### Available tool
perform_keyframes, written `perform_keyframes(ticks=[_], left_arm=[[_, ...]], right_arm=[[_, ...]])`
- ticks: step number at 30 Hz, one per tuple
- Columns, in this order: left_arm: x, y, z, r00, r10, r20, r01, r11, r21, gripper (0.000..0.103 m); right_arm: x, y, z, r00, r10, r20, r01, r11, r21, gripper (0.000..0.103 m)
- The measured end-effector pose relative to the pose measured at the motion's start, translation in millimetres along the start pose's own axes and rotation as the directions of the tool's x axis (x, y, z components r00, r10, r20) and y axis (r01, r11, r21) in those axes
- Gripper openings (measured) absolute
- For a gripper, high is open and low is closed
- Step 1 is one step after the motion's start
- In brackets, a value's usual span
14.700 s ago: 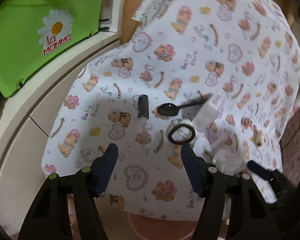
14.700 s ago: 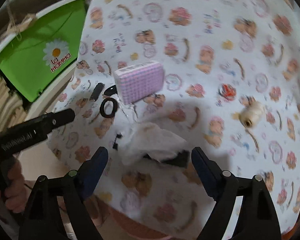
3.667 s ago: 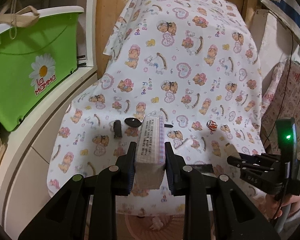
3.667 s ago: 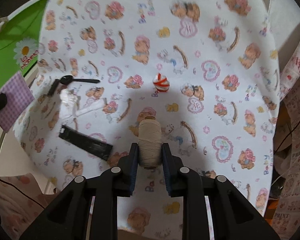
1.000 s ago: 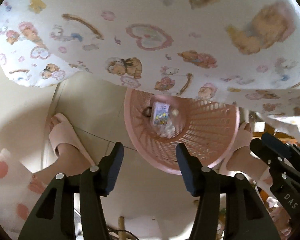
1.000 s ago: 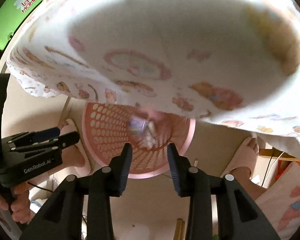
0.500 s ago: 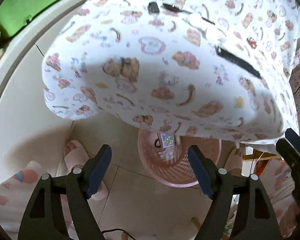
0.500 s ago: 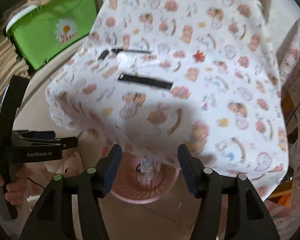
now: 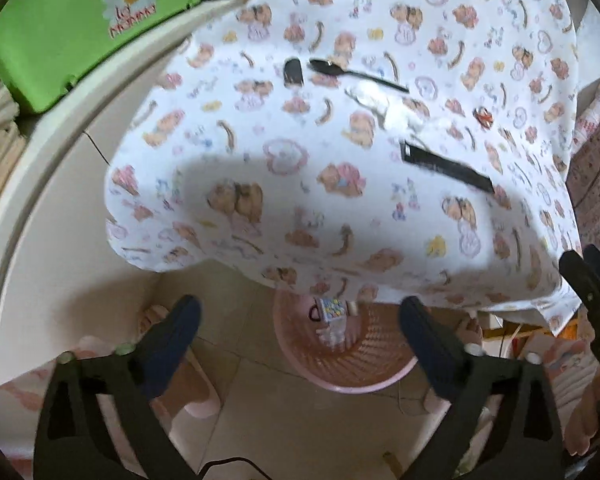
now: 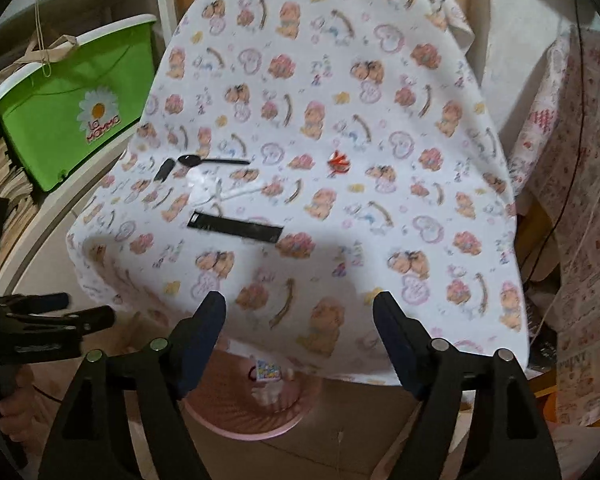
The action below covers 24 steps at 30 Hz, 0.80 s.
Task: Collect trash
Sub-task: 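Raise both tools back over the table toward the crumpled white tissue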
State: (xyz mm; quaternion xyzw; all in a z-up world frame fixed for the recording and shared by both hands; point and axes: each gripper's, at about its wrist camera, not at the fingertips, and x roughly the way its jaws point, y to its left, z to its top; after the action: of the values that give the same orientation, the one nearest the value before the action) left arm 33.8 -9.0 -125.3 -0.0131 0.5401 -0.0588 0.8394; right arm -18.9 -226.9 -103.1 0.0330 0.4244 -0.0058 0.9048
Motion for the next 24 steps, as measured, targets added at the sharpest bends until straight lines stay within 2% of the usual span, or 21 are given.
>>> perform_keyframes(ticks=[5,9,12,16,20,24], left_arm=[[-14,-8,9,0.998,-0.040,0.044,0.039,0.999,0.026,0.101],[-28,-23,14,0.990,-0.106,0.095,0.100,0.993,0.068,0.101],[-34,-30,16,0.986,-0.128,0.110,0.119,0.989,0.084,0.102],[-29,-22,18,0.978,-0.183,0.104,0.182,0.983,0.013,0.102],[-34,-24,23,0.980,-0.097,0.173,0.096,0.995,0.012,0.102],[-46,-32,27,0.966,-0.050,0.253,0.034,0.997,0.067,0.102]], right_arm=[[-7,0,6,0.999,-0.003,0.033,0.003,1.000,0.009,0.087],[-6,-3,9,0.999,-0.009,0.031,0.008,1.000,0.030,0.087],[-8,-9,11,0.999,-0.010,0.035,0.008,0.998,0.058,0.087],[-10,-19,13,0.999,-0.005,0.040,0.001,0.995,0.101,0.087],[-12,-22,15,0.998,-0.037,0.053,0.032,0.995,0.096,0.087],[-17,-22,21,0.996,-0.045,0.077,0.039,0.996,0.078,0.087]])
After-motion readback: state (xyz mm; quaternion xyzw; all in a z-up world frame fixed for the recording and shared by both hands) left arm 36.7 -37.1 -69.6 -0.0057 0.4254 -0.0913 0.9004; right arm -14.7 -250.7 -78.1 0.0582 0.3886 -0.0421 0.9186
